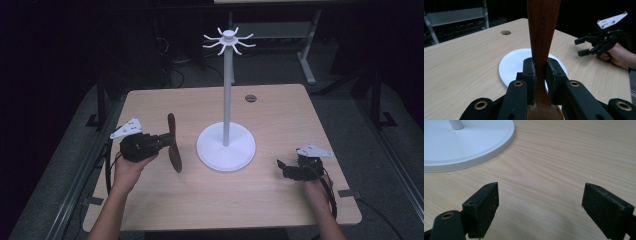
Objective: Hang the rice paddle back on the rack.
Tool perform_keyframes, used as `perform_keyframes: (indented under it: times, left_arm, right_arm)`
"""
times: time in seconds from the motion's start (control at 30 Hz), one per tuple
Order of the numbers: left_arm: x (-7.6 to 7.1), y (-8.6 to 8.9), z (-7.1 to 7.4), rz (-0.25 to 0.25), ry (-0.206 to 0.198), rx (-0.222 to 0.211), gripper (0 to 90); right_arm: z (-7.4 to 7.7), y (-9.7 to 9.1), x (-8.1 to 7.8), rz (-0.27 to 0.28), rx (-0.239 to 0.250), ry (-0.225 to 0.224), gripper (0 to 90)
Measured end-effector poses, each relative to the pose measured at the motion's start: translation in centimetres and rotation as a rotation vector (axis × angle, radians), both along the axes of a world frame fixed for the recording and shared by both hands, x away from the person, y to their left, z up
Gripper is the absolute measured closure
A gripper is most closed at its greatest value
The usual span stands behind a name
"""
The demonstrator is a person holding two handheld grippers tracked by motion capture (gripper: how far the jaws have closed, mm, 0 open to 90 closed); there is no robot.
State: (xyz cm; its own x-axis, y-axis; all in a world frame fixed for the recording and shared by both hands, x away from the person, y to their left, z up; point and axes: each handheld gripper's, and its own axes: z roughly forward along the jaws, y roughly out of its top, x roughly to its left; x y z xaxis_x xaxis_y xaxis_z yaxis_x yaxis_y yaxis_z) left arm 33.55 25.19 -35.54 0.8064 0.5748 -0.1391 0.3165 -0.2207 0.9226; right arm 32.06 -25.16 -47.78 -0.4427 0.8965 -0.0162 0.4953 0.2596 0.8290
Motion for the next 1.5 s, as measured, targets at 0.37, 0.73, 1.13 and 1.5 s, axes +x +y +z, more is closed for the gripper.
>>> perform_keyframes:
  times: [0.37, 0.73, 1.13, 1.5]
  left_arm:
    - [1.3, -1.2, 3.4, -0.039, -0.041, -0.045, 78.2]
    - [2.7, -3.0, 7.3, -0.081, -0.096, -0.062, 78.2]
    - [4.1, -4.5, 10.7, -0.130, -0.128, -0.069, 78.2]
    - [5.1, -5.6, 13.5, -0.147, -0.167, -0.069, 78.2]
  right_arm:
    - [0.0, 0.0, 0.0, 0.000, 0.001, 0.000, 13.7]
    - [0.0, 0.0, 0.0, 0.001, 0.001, 0.000, 13.7]
    - [0.0, 0.0, 0.0, 0.000, 0.001, -0.001, 13.7]
    - [0.0, 0.0, 0.0, 0.001, 0.001, 0.000, 13.7]
